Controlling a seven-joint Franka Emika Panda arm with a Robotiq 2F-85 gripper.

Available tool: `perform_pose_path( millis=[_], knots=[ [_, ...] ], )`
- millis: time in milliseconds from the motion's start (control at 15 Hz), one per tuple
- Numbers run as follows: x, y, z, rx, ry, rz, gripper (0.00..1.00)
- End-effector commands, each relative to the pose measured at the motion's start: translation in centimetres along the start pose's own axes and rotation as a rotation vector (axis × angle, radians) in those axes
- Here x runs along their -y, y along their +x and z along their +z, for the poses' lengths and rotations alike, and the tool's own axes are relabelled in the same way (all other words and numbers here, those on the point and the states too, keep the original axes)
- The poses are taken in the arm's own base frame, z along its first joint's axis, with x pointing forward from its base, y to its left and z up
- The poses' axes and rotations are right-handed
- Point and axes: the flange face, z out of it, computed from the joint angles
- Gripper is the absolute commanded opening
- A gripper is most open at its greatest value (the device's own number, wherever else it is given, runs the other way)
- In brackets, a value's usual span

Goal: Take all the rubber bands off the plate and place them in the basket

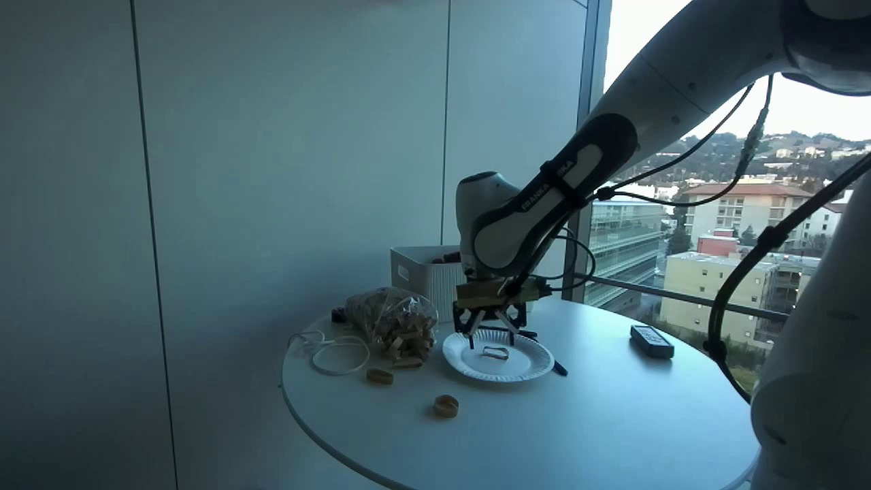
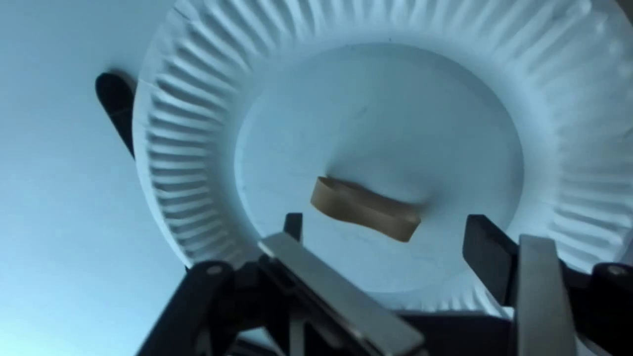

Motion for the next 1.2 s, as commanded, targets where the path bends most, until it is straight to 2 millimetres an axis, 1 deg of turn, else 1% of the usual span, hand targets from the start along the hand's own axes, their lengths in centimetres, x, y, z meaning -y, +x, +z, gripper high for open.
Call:
perform_pose_path(
  millis=[0, 67, 133, 200, 333, 400, 467, 733, 933, 1000, 1133],
  knots=[
    [-0.4, -0.3, -0.7, 0.021, -0.009, -0.126, 1.00],
    [-0.6, -0.2, -0.5, 0.037, -0.004, -0.183, 1.00],
    [-0.9, 0.1, -0.3, 0.049, -0.011, -0.204, 1.00],
    [-1.3, 0.3, -0.1, 0.063, -0.012, -0.226, 0.77],
    [-1.9, 0.4, 0.2, 0.086, -0.010, -0.278, 0.74],
    [-2.2, 0.5, 0.3, 0.084, -0.007, -0.312, 0.67],
    [-2.3, 0.6, 0.3, 0.081, 0.007, -0.350, 0.57],
    [-2.9, 1.0, 0.5, 0.074, 0.057, -0.504, 0.34],
    [-3.3, 1.2, 0.8, 0.089, 0.075, -0.573, 0.11],
    [-3.3, 1.2, 0.9, 0.095, 0.081, -0.590, 0.06],
    [-3.5, 1.2, 1.0, 0.102, 0.090, -0.617, 0.03]
  ],
)
